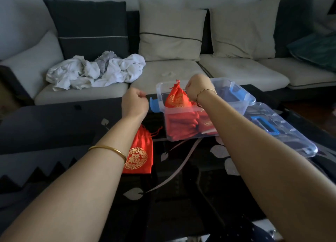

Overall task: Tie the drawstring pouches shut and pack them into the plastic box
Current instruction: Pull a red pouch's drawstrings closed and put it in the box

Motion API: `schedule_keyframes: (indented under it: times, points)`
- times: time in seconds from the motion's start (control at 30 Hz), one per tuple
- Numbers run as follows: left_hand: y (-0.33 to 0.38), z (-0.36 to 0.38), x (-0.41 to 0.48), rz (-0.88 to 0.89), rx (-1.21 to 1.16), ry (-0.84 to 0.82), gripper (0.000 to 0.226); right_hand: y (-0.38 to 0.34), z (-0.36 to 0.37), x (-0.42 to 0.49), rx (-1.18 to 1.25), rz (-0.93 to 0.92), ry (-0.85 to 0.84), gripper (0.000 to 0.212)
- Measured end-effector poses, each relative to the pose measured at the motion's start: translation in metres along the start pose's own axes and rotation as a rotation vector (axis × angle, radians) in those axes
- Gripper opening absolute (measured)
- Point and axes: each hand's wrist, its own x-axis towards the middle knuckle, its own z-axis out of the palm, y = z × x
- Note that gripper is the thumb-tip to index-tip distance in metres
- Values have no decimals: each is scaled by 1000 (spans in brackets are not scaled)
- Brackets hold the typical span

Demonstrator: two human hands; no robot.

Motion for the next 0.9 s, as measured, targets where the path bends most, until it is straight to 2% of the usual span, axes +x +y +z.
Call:
schedule_keyframes:
  times: [0.07,0.13,0.17,0.3,0.37,0.53,0.67,0.73,0.83,0.9]
  points:
    - [-18,-6,-11,-84,62,22,28,-9,-2,-24,117,-74,58,23]
    - [-39,-13,-25,-181,141,13,31,-20,4,-56,222,-153,3,23]
    - [-48,-15,-32,-229,174,4,31,-25,9,-69,226,-168,-89,23]
    - [-74,-21,-63,-393,346,-66,41,-31,58,-107,164,-80,-623,27]
    - [-81,-23,-69,-435,381,-107,45,-28,83,-120,171,-88,-701,30]
    - [-80,-23,-65,-464,242,-124,54,-22,110,-122,88,-159,-662,29]
    - [-78,-26,-65,-416,55,-177,53,-17,116,-123,23,-194,-662,27]
    - [-77,-27,-68,-399,-29,-265,42,-14,114,-125,42,-194,-642,27]
    - [-68,-29,-74,-408,-184,-376,6,-5,109,-122,76,-102,-511,25]
    - [-60,-30,-76,-436,-235,-422,9,5,105,-115,202,31,-369,25]
